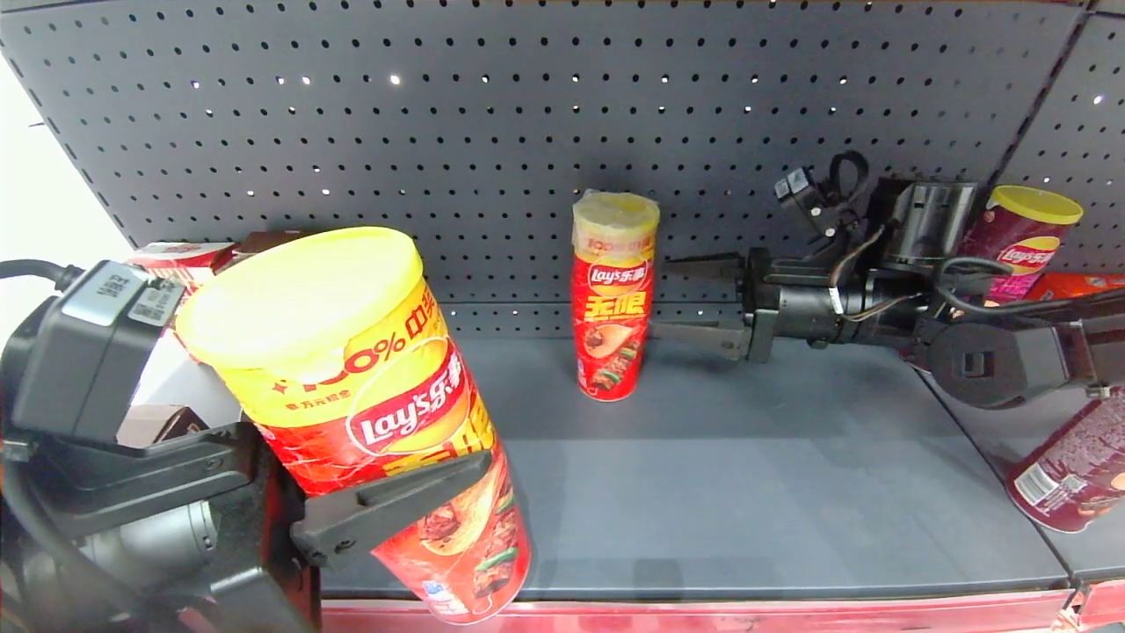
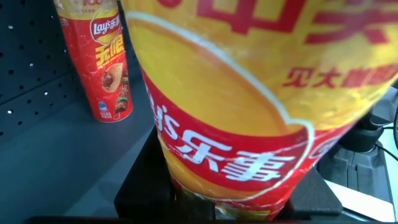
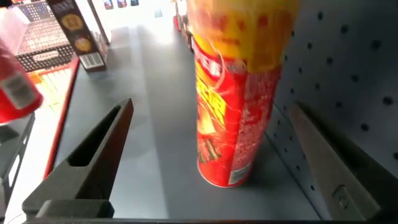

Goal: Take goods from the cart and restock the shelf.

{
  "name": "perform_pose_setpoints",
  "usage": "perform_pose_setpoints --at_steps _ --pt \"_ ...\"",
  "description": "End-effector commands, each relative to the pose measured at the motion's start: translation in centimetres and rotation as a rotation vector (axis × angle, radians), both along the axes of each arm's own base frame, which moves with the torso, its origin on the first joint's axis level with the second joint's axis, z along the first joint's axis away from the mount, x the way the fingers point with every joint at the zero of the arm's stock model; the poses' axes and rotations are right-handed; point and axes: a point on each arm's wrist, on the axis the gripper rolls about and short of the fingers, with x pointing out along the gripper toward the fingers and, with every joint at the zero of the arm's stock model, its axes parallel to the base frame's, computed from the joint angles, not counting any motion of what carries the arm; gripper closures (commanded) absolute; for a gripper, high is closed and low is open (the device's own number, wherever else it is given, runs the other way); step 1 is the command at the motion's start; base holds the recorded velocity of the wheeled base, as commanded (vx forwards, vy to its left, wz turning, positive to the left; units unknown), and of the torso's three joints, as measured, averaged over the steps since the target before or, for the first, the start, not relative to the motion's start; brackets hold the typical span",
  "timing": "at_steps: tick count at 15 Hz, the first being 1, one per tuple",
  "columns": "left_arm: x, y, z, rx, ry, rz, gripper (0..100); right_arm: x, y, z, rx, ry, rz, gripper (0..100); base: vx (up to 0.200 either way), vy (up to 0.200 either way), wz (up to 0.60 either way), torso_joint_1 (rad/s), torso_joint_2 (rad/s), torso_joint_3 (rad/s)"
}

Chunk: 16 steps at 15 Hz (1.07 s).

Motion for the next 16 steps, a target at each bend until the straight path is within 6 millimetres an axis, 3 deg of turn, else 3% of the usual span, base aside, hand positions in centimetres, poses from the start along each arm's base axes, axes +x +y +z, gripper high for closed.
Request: perform_pose_setpoints --at_steps 1,11,16 --pt "0.1 -0.1 0.0 0.000 0.000 0.001 100 1.1 0.4 -1.3 -0.009 0.024 0.000 0 0.000 0.000 0.00 0.000 0.00 0.000" --pt "0.4 0.3 -0.1 0.003 0.004 0.025 100 5.5 3.0 -4.0 -0.010 0.025 0.016 0 0.000 0.000 0.00 0.000 0.00 0.000" --pt "0.4 0.3 -0.4 0.010 0.016 0.027 100 5.8 4.5 -5.1 -0.014 0.032 0.043 0 0.000 0.000 0.00 0.000 0.00 0.000"
